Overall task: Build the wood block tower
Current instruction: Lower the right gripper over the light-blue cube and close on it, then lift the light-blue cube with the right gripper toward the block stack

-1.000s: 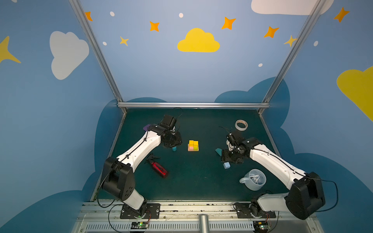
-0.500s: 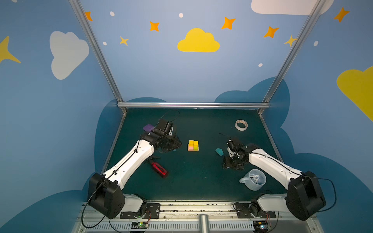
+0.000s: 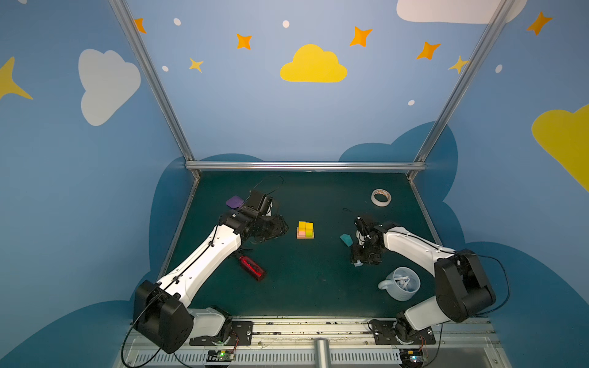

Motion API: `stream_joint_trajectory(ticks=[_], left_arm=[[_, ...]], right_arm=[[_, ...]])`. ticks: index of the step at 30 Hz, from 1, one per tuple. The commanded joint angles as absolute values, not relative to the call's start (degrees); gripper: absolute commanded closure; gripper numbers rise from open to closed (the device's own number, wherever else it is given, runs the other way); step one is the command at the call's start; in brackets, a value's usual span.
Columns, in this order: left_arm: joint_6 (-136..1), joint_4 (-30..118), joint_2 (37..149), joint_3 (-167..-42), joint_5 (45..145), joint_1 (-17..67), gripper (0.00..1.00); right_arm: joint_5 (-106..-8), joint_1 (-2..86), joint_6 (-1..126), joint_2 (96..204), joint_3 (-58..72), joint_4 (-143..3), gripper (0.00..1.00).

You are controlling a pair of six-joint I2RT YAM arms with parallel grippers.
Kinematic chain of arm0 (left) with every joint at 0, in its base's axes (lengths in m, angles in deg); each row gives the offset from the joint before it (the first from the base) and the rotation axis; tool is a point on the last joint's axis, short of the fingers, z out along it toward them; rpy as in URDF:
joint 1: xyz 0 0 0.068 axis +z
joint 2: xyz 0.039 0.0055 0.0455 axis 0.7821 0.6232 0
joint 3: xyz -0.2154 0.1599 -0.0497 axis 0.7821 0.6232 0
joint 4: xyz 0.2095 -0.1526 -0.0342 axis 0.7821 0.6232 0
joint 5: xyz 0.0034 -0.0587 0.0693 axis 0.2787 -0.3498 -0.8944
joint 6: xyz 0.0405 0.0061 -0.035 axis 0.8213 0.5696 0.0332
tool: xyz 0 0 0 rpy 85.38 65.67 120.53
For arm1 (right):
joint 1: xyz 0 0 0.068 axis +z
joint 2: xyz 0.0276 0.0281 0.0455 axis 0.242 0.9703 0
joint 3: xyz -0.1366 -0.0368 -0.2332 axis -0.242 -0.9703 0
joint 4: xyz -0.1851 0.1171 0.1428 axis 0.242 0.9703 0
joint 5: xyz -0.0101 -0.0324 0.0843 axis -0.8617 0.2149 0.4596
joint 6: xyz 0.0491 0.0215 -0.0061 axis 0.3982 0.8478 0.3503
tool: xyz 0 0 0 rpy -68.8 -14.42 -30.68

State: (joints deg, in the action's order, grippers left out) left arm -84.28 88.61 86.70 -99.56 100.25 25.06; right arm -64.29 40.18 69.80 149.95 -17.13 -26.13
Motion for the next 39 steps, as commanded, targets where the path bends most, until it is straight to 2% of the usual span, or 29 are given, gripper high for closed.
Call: stream_joint_trajectory(ticks=[1, 5, 11, 23, 26, 28, 32, 39], left_arm=[[-84.2, 89.6, 85.6, -99.4, 98.9, 25.0, 0.40], [-84.1, 89.9, 85.3, -99.5, 98.6, 24.9, 0.40], [-84.0, 90.0, 85.4, -99.6, 98.6, 24.9, 0.40], [-83.9, 90.2, 85.4, -99.6, 98.8, 24.9, 0.40], [-83.9, 90.3, 85.2, -99.4, 98.8, 24.8, 0.40], [-83.9, 90.3, 85.1, -99.4, 98.8, 24.9, 0.40], [-83.9, 90.4, 84.9, -99.4, 98.7, 24.8, 0.40], [-83.5, 90.6, 84.9, -99.6, 98.7, 24.9, 0.41]], right_arm=[[-64.3, 39.8, 68.5, 151.0, -15.1, -26.4, 0.41], [-64.2, 39.8, 68.5, 151.8, -15.0, -26.2, 0.47], [-64.4, 39.8, 68.7, 153.0, -15.2, -26.3, 0.49], [-64.2, 40.4, 69.5, 153.1, -15.6, -26.1, 0.71], [-64.6, 40.8, 69.7, 153.4, -15.5, -25.9, 0.70], [-65.1, 41.1, 69.7, 154.0, -15.2, -25.6, 0.65], [-65.3, 41.6, 69.7, 154.8, -14.4, -25.3, 0.65], [-66.0, 42.3, 69.6, 155.3, -12.1, -22.8, 0.88]])
